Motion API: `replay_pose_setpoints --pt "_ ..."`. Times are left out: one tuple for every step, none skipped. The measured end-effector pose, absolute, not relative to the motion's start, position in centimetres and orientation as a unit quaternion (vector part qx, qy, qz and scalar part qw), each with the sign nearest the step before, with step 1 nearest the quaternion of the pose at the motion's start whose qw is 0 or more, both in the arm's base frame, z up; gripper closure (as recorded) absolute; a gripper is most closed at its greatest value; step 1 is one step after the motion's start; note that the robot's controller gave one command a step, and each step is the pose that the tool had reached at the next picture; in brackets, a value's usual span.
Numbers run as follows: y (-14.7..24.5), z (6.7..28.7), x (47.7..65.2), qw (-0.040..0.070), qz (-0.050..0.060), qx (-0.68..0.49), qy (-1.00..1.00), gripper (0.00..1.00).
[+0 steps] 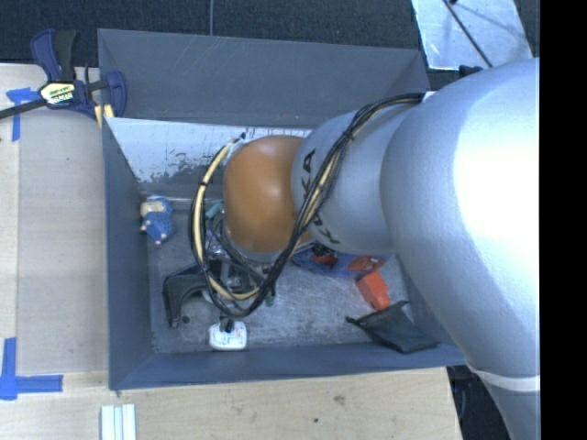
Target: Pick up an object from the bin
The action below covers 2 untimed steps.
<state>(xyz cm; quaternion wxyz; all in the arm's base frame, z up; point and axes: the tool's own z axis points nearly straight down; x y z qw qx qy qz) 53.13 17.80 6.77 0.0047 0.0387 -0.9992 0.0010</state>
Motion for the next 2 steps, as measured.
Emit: replay_pose_setpoints --pt "17.8 7.1 53.2 0.003 0.000 0.038 -0.999 1.00" --pt "17.6 20.2 53.2 -0.002 0.000 0.052 -0.999 1.00"
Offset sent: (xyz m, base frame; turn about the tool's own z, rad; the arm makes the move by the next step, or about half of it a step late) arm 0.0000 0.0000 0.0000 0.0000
